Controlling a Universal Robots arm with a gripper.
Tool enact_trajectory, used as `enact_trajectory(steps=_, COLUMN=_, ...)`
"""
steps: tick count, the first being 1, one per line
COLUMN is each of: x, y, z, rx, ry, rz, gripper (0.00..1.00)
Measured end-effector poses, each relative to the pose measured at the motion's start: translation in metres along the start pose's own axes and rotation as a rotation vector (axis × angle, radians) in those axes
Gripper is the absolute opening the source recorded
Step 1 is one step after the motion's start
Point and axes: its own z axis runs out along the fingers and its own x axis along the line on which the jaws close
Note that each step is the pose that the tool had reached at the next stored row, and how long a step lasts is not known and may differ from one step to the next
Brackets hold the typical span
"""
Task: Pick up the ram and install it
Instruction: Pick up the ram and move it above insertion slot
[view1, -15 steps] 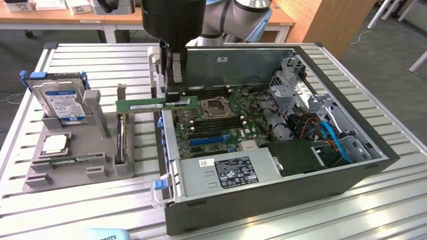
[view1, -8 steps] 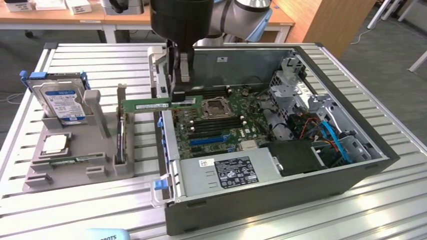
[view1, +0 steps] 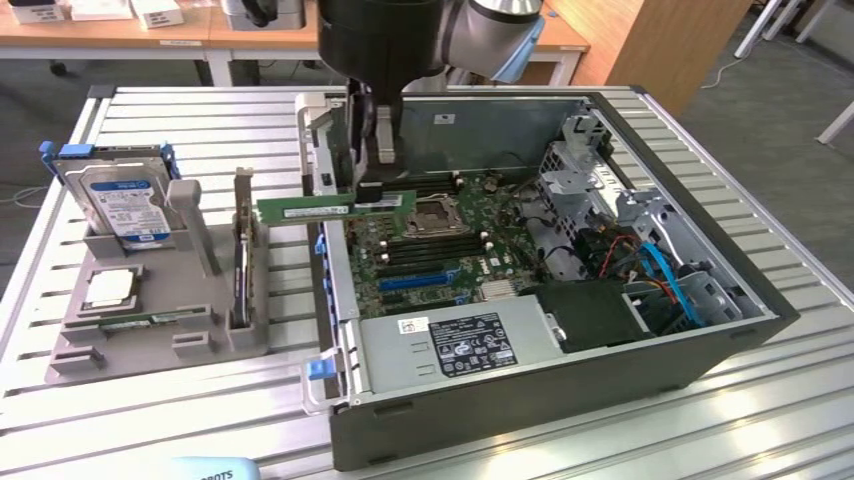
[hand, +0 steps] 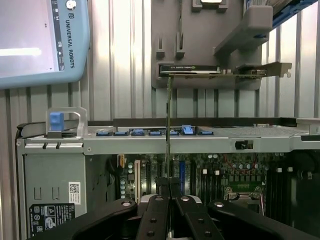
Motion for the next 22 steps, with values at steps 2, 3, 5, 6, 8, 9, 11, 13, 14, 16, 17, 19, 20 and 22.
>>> enact_trajectory(steps=2, x=0.000, y=-0.0025, z=0.0000, rx=0.0000, ry=-0.0001, rz=0.000, gripper=0.12)
enact_trajectory(steps=3, x=0.000, y=-0.0038, z=0.0000, rx=0.0000, ry=-0.0001, rz=0.000, gripper=0.12)
enact_trajectory(steps=5, x=0.000, y=-0.0062, z=-0.0001, rx=0.0000, ry=0.0000, rz=0.000, gripper=0.12)
enact_trajectory(steps=6, x=0.000, y=-0.0073, z=-0.0001, rx=0.0000, ry=-0.0001, rz=0.000, gripper=0.12)
enact_trajectory(steps=8, x=0.000, y=-0.0097, z=-0.0001, rx=0.0000, ry=-0.0001, rz=0.000, gripper=0.12)
enact_trajectory(steps=9, x=0.000, y=-0.0107, z=-0.0001, rx=0.0000, ry=-0.0001, rz=0.000, gripper=0.12)
enact_trajectory(steps=11, x=0.000, y=-0.0127, z=-0.0002, rx=0.0000, ry=-0.0001, rz=0.000, gripper=0.12)
enact_trajectory(steps=13, x=0.000, y=-0.0147, z=-0.0002, rx=0.0000, ry=0.0000, rz=0.000, gripper=0.12)
enact_trajectory(steps=14, x=0.000, y=-0.0157, z=-0.0002, rx=0.0000, ry=-0.0001, rz=0.000, gripper=0.12)
enact_trajectory(steps=16, x=-0.001, y=-0.0175, z=-0.0002, rx=0.0000, ry=-0.0001, rz=0.000, gripper=0.12)
enact_trajectory(steps=17, x=-0.001, y=-0.0184, z=-0.0003, rx=0.0000, ry=0.0000, rz=0.000, gripper=0.12)
enact_trajectory(steps=19, x=-0.001, y=-0.0201, z=-0.0003, rx=0.0000, ry=0.0000, rz=0.000, gripper=0.12)
enact_trajectory(steps=20, x=-0.001, y=-0.0209, z=-0.0003, rx=0.0000, ry=-0.0001, rz=0.000, gripper=0.12)
enact_trajectory(steps=22, x=-0.001, y=-0.0232, z=-0.0004, rx=0.0000, ry=0.0000, rz=0.000, gripper=0.12)
